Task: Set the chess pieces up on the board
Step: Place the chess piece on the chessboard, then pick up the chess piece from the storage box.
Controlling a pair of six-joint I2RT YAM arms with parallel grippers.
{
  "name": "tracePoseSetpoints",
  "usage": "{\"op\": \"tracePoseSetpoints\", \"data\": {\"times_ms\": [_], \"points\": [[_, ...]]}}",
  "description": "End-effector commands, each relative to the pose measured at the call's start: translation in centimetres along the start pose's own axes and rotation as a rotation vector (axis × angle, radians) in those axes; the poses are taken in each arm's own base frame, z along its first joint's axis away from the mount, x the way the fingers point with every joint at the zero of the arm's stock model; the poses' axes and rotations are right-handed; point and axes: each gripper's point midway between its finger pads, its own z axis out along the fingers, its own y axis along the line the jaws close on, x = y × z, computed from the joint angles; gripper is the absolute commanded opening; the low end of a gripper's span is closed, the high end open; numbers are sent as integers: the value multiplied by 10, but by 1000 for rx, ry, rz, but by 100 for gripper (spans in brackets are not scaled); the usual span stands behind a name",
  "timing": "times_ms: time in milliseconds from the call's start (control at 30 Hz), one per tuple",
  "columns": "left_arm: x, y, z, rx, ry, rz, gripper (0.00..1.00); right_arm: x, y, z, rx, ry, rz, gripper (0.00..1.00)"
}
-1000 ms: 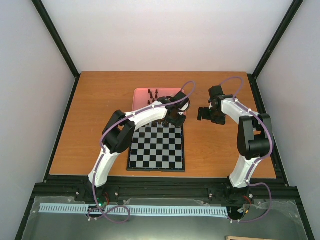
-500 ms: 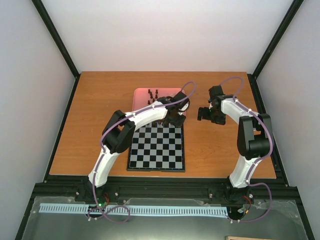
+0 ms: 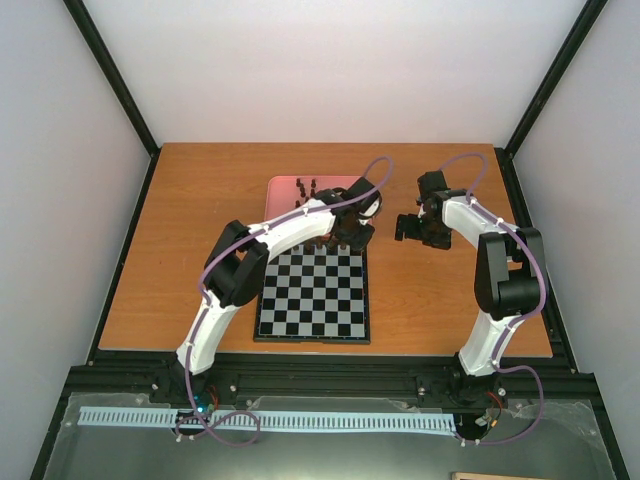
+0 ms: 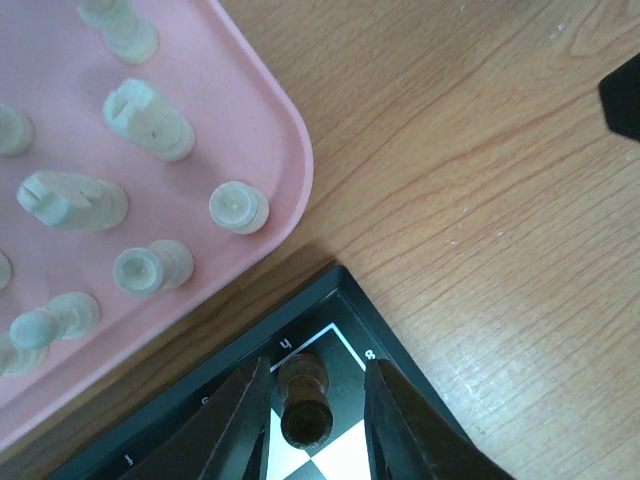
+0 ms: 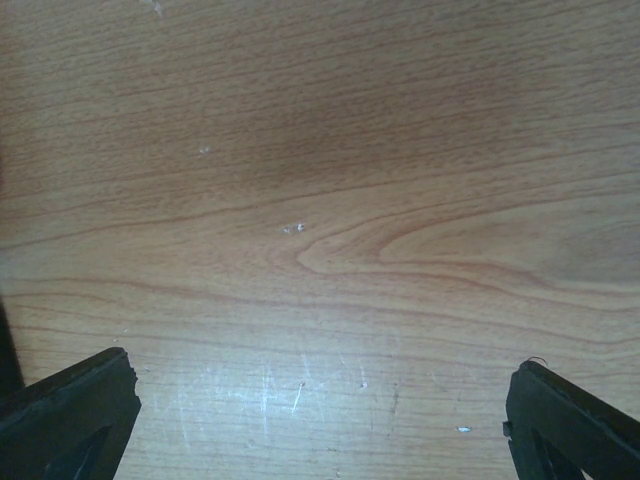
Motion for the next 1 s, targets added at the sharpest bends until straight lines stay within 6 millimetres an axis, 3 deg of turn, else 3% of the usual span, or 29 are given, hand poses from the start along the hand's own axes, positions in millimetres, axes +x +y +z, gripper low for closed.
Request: {"op": "tracePoseSetpoints", "data": {"times_ms": [0,133,267,367,533,633,800,900,967], "points": [[-21,-10,-24,26,-53,19,31,-14,4,-15,-21,-52,3,100],[-29,-9,-33,20,-69,14,35,-15,6,-16,-25,-53,3,100],[-45,6,-46,0,-102,-28,56,-19,7,-19,-27,-56,3,100],[-59,35,-57,-18,-130,-106,64,-24,8,-22,-25,-63,2,100],[-66,102,-65,-93,-140,-240,71,-31,12,-22,-32,-58,7,100],[-60,146,-67,-173,-127,-307,70,-39,14,-24,-32,-66,6,100],[-33,211,-57,-277,-53,-415,58,-44,13,-20,-16,-50,-4,100],[-21,235,-50,-302,-21,-465,46,-45,13,-16,-8,-36,-7,100],[-19,238,-44,-288,-9,-474,41,-44,12,-13,-5,-27,-8,100]]}}
